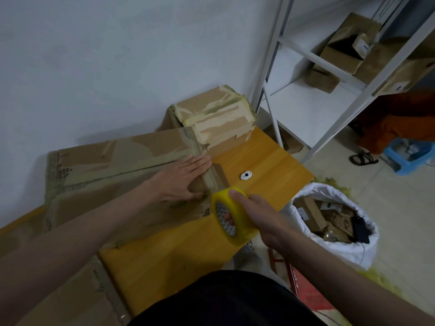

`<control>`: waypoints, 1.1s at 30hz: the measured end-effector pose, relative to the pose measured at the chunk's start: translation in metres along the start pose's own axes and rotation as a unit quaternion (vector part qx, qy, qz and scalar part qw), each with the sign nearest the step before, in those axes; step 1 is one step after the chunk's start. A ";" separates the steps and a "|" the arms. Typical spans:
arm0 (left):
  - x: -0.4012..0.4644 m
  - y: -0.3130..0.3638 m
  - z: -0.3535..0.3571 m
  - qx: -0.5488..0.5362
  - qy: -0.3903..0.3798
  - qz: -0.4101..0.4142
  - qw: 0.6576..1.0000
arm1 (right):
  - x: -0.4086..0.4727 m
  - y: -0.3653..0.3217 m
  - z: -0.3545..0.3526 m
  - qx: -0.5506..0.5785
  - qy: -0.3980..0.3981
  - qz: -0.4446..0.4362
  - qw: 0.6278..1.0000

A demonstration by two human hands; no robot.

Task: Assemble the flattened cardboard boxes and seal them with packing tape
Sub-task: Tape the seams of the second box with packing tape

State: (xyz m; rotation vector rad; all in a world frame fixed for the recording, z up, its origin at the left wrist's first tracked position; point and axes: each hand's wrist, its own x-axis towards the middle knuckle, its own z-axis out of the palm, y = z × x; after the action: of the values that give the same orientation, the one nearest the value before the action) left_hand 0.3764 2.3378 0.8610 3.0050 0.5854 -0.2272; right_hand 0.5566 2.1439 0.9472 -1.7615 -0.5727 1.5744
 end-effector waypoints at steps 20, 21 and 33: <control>-0.011 0.017 0.019 0.034 0.041 0.062 0.997 | 0.060 0.065 -0.002 0.011 -0.145 0.033 0.989; -0.011 0.017 0.019 0.037 0.044 0.061 0.996 | 0.067 0.067 -0.005 0.012 -0.165 0.033 0.986; -0.017 0.024 0.010 0.121 0.033 0.032 0.992 | 0.204 0.039 -0.072 -0.302 -0.162 0.008 0.940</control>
State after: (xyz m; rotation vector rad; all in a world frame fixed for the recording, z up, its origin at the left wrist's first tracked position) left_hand 0.3686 2.3081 0.8550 3.2702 0.4980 -0.2105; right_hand 0.6562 2.2510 0.7828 -1.9330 -1.3193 1.8426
